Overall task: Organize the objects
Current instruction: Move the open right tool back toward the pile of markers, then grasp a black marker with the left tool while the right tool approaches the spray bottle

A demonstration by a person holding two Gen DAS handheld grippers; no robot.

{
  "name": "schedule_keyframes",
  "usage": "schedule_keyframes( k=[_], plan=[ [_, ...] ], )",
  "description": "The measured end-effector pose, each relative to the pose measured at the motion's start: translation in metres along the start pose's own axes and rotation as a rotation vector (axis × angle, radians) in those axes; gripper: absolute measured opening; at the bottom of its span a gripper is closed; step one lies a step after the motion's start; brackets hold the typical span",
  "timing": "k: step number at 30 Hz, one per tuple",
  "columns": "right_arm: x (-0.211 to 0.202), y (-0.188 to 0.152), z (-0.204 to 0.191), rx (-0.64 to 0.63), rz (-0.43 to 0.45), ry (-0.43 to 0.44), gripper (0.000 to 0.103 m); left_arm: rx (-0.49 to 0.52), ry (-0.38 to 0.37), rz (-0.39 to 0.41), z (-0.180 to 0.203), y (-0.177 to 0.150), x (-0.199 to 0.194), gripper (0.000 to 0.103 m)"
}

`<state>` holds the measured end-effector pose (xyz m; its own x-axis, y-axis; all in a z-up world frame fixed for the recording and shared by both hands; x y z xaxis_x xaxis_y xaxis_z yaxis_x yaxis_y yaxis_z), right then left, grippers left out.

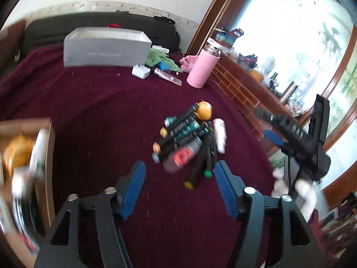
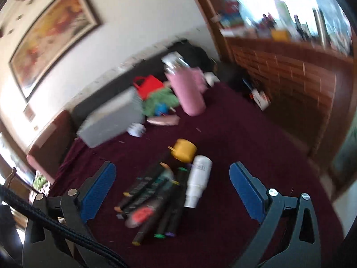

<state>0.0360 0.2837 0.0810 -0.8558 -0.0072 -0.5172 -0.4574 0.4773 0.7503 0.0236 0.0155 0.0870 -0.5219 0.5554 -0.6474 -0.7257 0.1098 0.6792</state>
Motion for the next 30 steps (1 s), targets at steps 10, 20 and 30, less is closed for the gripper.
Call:
schedule_keyframes(
  k=[10,20,30],
  plan=[
    [0.016,-0.020,0.072,0.166,-0.026,-0.017,0.099,0.205,0.071,-0.136,0.024,0.049,0.126,0.019],
    [0.014,-0.021,0.074,0.176,-0.024,0.008,0.099,0.265,0.067,-0.204,0.028,0.065,0.191,0.018],
    [0.026,-0.024,0.077,0.192,-0.060,0.001,0.099,0.367,0.177,-0.232,0.028,0.054,0.196,0.011]
  ],
)
Point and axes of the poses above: each gripper's, at about its wrist camera, not at the fingertips, and x roughly the way its jaws point, z to its right, y to its top, the point moved 2 cm from there along x, roughly the way its jaws point, and after that the axes turned 3 degrees about z, right-handed, at the moved point
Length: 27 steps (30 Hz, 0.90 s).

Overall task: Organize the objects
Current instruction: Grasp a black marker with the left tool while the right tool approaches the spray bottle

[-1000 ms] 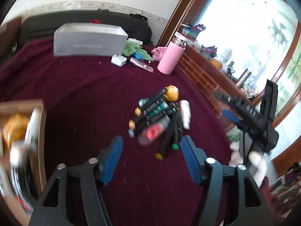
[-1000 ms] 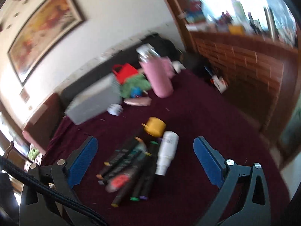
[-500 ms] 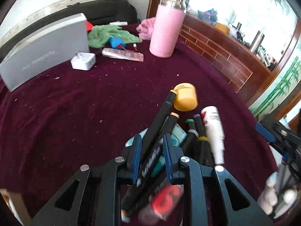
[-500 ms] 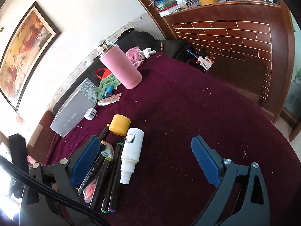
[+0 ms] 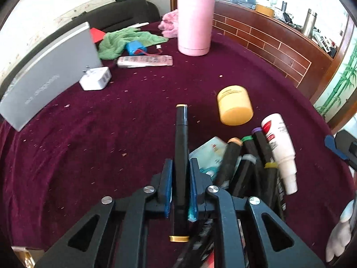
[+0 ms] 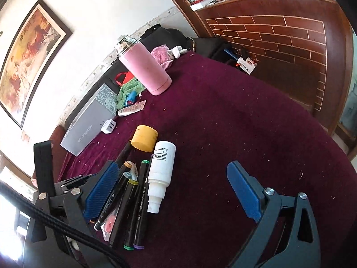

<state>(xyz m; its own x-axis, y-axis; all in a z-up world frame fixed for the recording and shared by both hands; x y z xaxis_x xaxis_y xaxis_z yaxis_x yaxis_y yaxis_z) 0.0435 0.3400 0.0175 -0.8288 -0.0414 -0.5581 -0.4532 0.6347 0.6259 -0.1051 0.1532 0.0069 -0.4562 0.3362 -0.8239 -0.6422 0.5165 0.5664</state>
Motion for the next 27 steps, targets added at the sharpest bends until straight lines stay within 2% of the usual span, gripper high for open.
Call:
schedule_keyframes(
  k=[3,6,10,13,19,23,27],
  plan=[
    [0.000,-0.001,-0.001,-0.016,0.000,-0.013,0.099,-0.087,-0.035,0.051,-0.017,-0.010,-0.024,0.011],
    [0.002,-0.001,0.000,-0.018,-0.005,-0.021,0.099,-0.172,-0.070,0.094,-0.033,-0.033,-0.060,0.011],
    [0.005,-0.001,0.002,-0.016,-0.023,-0.019,0.099,-0.207,-0.053,0.124,-0.037,-0.075,-0.102,0.011],
    [0.007,-0.002,0.003,-0.014,-0.033,-0.017,0.099,-0.242,-0.029,0.121,-0.037,-0.110,-0.119,0.011],
    [0.014,-0.005,0.003,-0.029,-0.058,-0.037,0.098,-0.363,-0.053,0.068,-0.038,-0.169,-0.118,0.011],
    [0.020,-0.005,0.003,-0.002,-0.116,-0.051,0.089,-0.384,-0.054,0.059,-0.038,-0.183,-0.113,0.011],
    [0.031,-0.005,-0.010,-0.051,-0.203,-0.083,0.079,-0.381,-0.044,0.074,-0.034,-0.183,-0.111,0.011]
  ],
)
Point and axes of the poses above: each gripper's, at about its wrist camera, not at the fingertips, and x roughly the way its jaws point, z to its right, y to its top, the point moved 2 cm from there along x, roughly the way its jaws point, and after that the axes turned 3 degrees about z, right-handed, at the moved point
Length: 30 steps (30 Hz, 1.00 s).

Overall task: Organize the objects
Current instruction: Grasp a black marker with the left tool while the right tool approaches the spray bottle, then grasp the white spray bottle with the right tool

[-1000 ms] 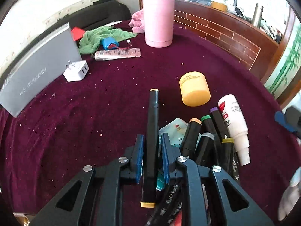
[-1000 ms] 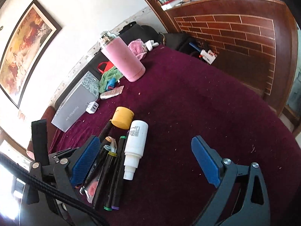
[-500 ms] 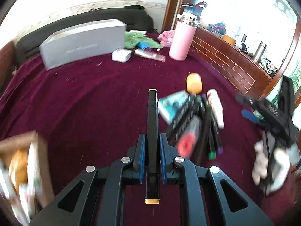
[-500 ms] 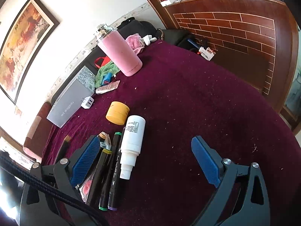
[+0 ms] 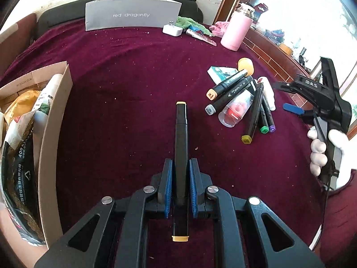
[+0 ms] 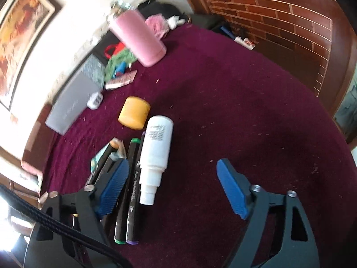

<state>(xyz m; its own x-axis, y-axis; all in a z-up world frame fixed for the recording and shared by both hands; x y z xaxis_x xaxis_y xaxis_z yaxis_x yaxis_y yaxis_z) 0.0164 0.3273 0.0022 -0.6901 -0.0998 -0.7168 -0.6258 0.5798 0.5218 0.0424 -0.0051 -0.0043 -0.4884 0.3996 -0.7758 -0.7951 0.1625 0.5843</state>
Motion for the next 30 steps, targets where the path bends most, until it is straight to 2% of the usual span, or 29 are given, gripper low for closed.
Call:
schedule_keyframes(
  k=[2,4,6,10,13,15,17,18,19,24,27,30],
  plan=[
    [0.006,0.002,-0.010,-0.050,-0.020,-0.052,0.074,0.003,0.006,0.002,0.001,0.000,0.001,0.011],
    [0.014,0.005,-0.018,-0.088,-0.037,-0.111,0.058,-0.004,0.009,0.000,0.000,0.003,0.002,0.011],
    [0.026,0.004,-0.027,-0.106,-0.074,-0.132,0.048,-0.001,0.024,-0.003,0.002,0.007,0.006,0.011],
    [0.036,0.007,-0.040,-0.133,-0.074,-0.191,0.046,-0.007,0.053,0.016,0.005,0.013,0.013,0.012],
    [0.043,0.008,-0.049,-0.156,-0.088,-0.197,0.047,0.007,0.070,0.043,0.007,0.014,0.016,0.014],
    [0.047,0.005,-0.053,-0.183,-0.094,-0.224,0.044,0.041,0.083,0.050,0.010,0.014,0.016,0.013],
    [0.045,0.001,-0.055,-0.217,-0.095,-0.241,0.039,0.031,0.066,0.045,0.007,0.013,0.014,0.011],
    [0.041,0.000,-0.053,-0.210,-0.095,-0.231,0.029,0.012,0.046,0.039,0.004,0.013,0.012,0.011],
    [0.037,-0.001,-0.048,-0.190,-0.097,-0.207,0.027,-0.004,0.027,0.037,0.002,0.013,0.010,0.011],
    [0.014,-0.009,-0.027,-0.120,-0.099,-0.133,0.027,-0.035,-0.009,0.066,-0.001,0.005,-0.006,0.011],
    [-0.004,-0.018,-0.017,-0.065,-0.102,-0.043,0.027,-0.041,-0.015,0.095,0.001,0.001,-0.022,0.011],
    [-0.019,-0.025,-0.018,-0.058,-0.096,0.004,0.027,-0.050,-0.023,0.115,0.002,-0.003,-0.033,0.012]
  ],
)
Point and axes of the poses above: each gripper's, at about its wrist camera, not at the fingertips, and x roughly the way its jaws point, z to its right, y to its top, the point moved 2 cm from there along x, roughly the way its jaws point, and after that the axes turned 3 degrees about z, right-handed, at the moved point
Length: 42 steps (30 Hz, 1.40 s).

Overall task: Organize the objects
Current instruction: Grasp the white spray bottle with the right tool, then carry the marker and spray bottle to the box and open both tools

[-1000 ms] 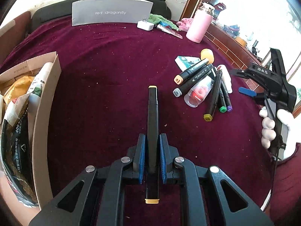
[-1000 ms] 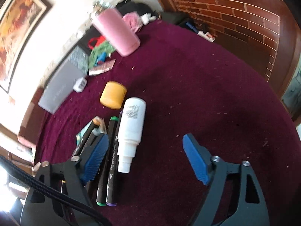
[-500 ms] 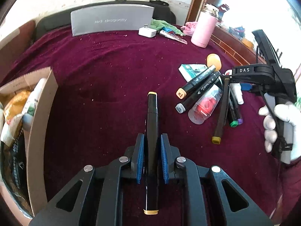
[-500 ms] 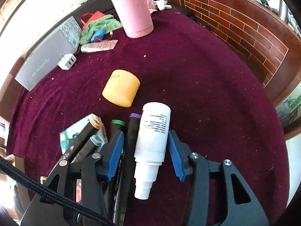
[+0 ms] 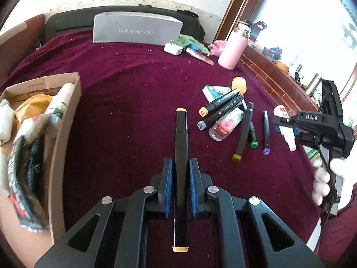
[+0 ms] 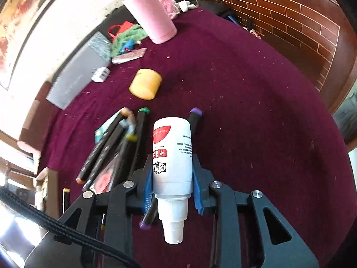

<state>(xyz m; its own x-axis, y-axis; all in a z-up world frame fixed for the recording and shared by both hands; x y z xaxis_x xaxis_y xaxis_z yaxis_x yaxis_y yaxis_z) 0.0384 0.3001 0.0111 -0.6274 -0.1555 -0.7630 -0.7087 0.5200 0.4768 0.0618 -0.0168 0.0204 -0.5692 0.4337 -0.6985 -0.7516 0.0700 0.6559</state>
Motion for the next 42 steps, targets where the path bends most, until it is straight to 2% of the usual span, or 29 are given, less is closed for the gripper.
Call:
schedule_keyframes(
  k=[6,12,21,27,34,37,42],
  plan=[
    [-0.021,-0.033,-0.018,-0.022,-0.039,0.154,0.027,-0.019,-0.028,0.051,-0.004,-0.010,-0.034,0.012],
    [-0.035,-0.068,-0.058,-0.089,-0.065,0.248,0.027,-0.051,-0.026,0.086,-0.014,-0.018,-0.061,0.012],
    [-0.039,-0.095,-0.108,-0.176,-0.102,0.309,0.027,-0.111,-0.003,0.135,-0.041,-0.033,-0.099,0.012],
    [-0.026,-0.114,-0.160,-0.237,-0.169,0.372,0.027,-0.207,0.080,0.189,-0.098,-0.041,-0.134,0.012],
    [0.000,-0.147,-0.247,-0.350,-0.273,0.456,0.028,-0.299,0.212,0.216,-0.170,-0.041,-0.154,0.012],
    [0.013,-0.166,-0.284,-0.400,-0.323,0.478,0.028,-0.293,0.265,0.187,-0.194,-0.038,-0.148,0.012],
    [0.042,-0.191,-0.332,-0.431,-0.387,0.483,0.028,-0.276,0.304,0.124,-0.222,-0.028,-0.127,0.012]
  ],
)
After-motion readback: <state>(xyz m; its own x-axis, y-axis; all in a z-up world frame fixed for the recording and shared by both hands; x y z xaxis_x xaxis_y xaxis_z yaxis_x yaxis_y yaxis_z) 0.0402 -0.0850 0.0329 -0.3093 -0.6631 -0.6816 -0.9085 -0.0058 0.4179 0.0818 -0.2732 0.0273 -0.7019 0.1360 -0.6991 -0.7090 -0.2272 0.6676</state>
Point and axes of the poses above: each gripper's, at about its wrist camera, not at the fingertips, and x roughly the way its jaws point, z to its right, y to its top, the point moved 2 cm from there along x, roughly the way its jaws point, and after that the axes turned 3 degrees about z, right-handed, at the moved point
